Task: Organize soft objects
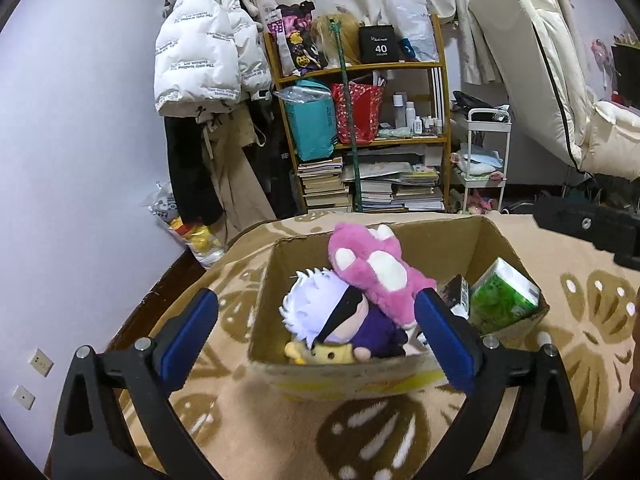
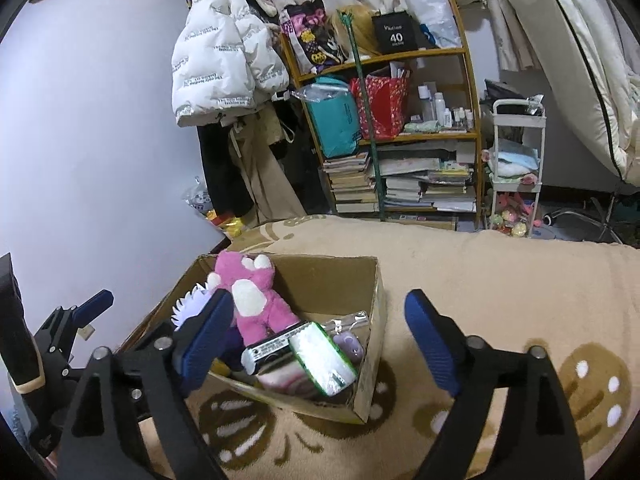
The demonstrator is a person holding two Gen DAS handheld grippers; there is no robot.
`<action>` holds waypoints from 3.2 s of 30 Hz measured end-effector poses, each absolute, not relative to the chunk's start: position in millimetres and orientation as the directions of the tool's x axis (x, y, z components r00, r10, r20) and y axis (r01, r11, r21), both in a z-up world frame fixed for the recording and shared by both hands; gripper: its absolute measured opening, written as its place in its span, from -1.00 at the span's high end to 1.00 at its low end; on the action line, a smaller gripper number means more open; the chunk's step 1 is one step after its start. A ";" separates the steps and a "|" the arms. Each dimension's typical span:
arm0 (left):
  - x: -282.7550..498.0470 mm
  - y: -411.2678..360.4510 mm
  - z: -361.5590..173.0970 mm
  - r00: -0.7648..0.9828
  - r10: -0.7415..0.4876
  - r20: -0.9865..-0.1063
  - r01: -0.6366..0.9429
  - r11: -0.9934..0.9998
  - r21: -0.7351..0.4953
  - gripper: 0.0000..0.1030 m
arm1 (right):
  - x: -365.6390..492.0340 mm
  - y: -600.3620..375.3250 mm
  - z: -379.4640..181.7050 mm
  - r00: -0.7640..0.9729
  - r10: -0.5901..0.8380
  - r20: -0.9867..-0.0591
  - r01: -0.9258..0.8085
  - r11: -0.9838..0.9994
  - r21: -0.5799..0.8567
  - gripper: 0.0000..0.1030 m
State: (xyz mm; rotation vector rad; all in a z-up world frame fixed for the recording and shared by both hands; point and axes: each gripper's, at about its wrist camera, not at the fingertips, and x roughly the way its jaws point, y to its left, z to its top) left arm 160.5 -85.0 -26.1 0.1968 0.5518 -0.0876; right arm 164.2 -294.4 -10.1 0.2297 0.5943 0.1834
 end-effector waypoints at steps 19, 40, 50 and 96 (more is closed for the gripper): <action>76.1 -54.3 14.6 0.875 0.003 -0.484 0.077 0.986 0.145 -0.94 | 85.4 -281.6 22.2 0.852 0.154 -0.501 -0.083 0.983 0.162 -1.00; 17.2 -43.2 11.2 0.893 -0.080 -0.442 0.134 0.987 0.090 -0.94 | 27.3 -286.9 27.6 0.900 0.071 -0.431 -0.020 0.992 0.122 -1.00; 30.3 -38.8 -0.6 0.878 -0.080 -0.471 0.123 0.991 0.061 -0.94 | 30.7 -289.3 23.1 0.903 0.051 -0.427 -0.003 0.994 0.111 -1.00; 29.4 -46.6 -4.5 0.871 -0.088 -0.482 0.144 0.986 0.080 -0.94 | 33.1 -288.7 10.3 0.896 0.044 -0.441 -0.007 0.996 0.085 -1.00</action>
